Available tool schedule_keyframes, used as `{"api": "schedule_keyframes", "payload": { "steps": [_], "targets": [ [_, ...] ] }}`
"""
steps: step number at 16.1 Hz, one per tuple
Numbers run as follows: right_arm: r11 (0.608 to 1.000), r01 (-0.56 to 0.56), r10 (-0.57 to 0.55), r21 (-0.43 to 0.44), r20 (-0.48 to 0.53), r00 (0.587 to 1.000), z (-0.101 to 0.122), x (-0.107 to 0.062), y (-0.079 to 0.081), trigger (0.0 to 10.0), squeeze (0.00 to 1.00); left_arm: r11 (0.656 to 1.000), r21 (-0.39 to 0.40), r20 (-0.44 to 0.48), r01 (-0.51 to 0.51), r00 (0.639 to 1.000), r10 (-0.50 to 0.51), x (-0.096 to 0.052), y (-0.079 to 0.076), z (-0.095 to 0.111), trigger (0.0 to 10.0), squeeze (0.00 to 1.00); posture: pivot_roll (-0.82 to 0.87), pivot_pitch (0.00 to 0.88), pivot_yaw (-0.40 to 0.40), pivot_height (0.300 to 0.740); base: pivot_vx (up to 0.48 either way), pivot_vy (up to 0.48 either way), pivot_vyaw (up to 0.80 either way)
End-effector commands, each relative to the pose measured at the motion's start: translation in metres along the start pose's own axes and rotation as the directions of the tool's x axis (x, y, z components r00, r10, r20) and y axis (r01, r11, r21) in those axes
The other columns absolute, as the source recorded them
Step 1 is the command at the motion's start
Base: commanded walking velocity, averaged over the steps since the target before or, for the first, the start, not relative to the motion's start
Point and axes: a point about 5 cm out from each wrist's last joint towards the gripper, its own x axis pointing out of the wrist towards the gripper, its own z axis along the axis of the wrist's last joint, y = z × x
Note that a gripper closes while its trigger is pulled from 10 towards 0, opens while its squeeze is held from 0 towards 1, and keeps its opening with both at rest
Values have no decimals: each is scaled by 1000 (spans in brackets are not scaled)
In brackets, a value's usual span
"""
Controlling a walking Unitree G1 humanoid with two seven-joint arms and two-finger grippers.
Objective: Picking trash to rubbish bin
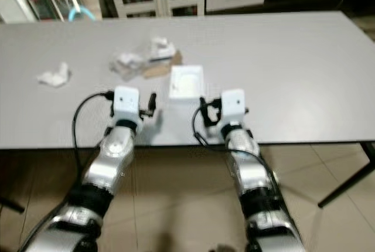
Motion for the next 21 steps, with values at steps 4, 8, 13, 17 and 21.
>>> {"api": "schedule_keyframes", "payload": {
  "steps": [4,8,13,17,21],
  "targets": [
    [1000,-5,5,8,15,1000,5,3,3,10000,0,1000,12,5,-8,1000,8,2,5,2,10000,0,-73,55,41,740,296,0,0],
    [1000,-6,6,8,17,1000,5,3,3,10000,0,1000,12,8,-5,1000,4,2,4,3,10000,0,-77,46,44,740,298,0,0],
    [1000,-8,8,7,21,1000,5,2,4,10000,0,1000,11,10,3,1000,-4,2,2,3,10000,0,-84,26,48,740,298,0,0],
    [1000,-8,7,6,21,1000,5,3,3,10000,0,1000,10,12,8,1000,-8,3,1,4,10000,0,-84,24,48,740,308,0,0],
    [1000,-10,10,6,19,1000,5,3,4,10000,0,1000,8,11,3,1000,-3,3,2,4,10000,0,-81,31,46,740,326,0,0]
  ]
}}
